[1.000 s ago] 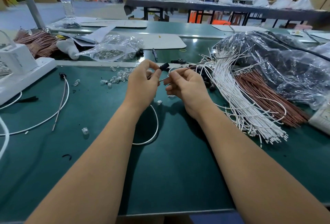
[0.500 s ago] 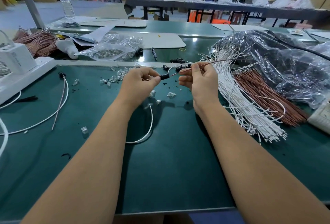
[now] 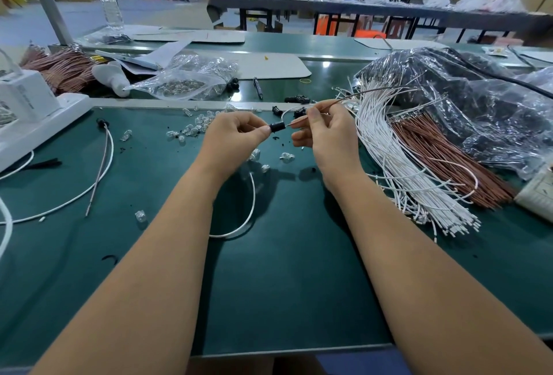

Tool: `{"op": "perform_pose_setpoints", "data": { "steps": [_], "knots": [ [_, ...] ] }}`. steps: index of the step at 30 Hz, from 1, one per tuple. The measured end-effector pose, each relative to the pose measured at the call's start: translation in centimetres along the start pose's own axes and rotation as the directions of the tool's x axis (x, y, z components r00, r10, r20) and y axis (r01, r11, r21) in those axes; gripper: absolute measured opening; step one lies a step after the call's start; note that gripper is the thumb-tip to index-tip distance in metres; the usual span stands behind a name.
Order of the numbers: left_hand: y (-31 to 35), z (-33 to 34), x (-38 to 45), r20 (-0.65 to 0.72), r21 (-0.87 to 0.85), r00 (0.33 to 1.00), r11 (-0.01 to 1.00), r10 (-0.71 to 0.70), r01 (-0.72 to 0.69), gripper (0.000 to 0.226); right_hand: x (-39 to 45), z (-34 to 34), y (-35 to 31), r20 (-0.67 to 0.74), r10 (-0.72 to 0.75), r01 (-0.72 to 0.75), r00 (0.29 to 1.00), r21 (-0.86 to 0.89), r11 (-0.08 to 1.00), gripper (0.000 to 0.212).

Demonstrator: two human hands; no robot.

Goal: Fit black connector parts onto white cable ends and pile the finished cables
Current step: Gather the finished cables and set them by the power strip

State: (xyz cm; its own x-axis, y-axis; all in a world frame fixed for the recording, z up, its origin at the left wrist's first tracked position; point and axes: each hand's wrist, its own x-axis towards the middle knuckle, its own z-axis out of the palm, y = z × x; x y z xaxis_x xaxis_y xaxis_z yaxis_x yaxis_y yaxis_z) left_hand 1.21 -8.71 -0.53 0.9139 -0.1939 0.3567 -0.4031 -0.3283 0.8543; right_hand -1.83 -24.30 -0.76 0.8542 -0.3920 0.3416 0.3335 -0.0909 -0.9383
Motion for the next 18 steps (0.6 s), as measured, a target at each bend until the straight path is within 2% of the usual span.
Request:
{"op": "perform_pose_setpoints", "data": {
  "steps": [3,6,11,15,18],
  "knots": [
    [0.1,0.3,0.0,-0.023,0.017,1.0,1.0,0.005,-0.005,0.011,-0.2,0.4,0.1,0.07,-0.03,0.035,0.997,-0.066,0.997,0.017],
    [0.3,0.5,-0.1,-0.05,0.002,0.999,1.0,0.02,-0.02,0.008,-0.3,0.4,0.0,0.061,-0.035,0.041,0.997,-0.097,0.994,0.016],
    [0.6,0.4,-0.1,-0.04,-0.055,0.999,0.998,0.025,-0.028,0.008,-0.1,0.2,-0.6,0.048,0.142,-0.146,0.989,0.11,0.983,0.027],
    [0.9,0.6,-0.2,-0.032,-0.083,0.999,0.996,0.041,-0.043,0.007,-0.5,0.6,-0.8,0.154,0.18,-0.191,0.972,0.062,0.98,0.026],
    [1.0,0.8,-0.2,-0.027,-0.065,0.998,0.996,0.061,-0.063,0.006,-0.8,0.7,-1.0,0.181,0.16,-0.173,0.97,0.059,0.983,0.022]
  ]
}}
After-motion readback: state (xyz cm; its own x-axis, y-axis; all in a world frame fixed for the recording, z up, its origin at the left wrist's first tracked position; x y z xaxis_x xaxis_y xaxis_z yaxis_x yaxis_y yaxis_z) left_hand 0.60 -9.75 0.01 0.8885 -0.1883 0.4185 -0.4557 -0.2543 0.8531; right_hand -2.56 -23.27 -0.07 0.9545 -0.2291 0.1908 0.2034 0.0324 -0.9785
